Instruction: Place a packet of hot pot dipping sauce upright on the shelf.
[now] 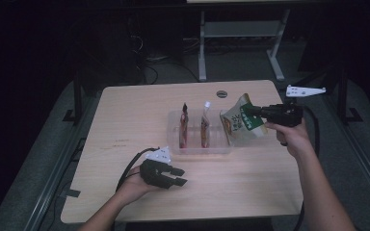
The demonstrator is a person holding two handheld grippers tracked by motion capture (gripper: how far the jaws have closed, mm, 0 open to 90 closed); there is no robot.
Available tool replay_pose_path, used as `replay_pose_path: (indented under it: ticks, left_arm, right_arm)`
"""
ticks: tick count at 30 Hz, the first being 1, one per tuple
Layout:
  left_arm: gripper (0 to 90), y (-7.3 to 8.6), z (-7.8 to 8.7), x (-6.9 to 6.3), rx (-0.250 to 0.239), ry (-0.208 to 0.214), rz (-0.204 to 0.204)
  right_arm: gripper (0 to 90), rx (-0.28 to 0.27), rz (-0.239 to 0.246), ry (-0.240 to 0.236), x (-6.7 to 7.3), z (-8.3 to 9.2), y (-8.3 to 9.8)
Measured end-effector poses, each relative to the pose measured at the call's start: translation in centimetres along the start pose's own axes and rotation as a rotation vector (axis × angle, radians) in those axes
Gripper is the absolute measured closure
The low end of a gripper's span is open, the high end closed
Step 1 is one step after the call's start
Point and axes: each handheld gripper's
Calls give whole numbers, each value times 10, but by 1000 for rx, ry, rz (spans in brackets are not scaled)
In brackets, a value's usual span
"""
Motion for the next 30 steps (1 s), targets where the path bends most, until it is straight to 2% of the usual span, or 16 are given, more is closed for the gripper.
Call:
replay_pose_path:
  ticks: [6,9,14,16,24,28,30]
  left_arm:
    - [597,0,0,0,0,4,4]
    - [593,1,0,0,2,1,7]
    - [583,1,3,2,8,-12,16]
    - [571,2,4,2,7,-17,18]
    - [538,4,10,4,20,-38,22]
    - [490,5,13,5,21,-49,17]
    - [456,6,15,4,28,-60,10]
  right_arm:
    - [900,35,3,32,-5,-15,7]
    - [899,79,12,65,-6,-23,11]
    - [887,83,10,64,-7,-28,13]
    - [812,89,17,64,-6,-27,12]
    - [451,128,53,129,1,-14,10]
    - [331,130,93,159,12,-6,10]
    - [286,138,97,171,16,-2,13]
Point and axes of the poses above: each handheld gripper's, and its own axes: z roughly backward along the jaws, y roughly out of its underside, x roughly to its left, and after that the axes turned 7 degrees about -x, right-handed
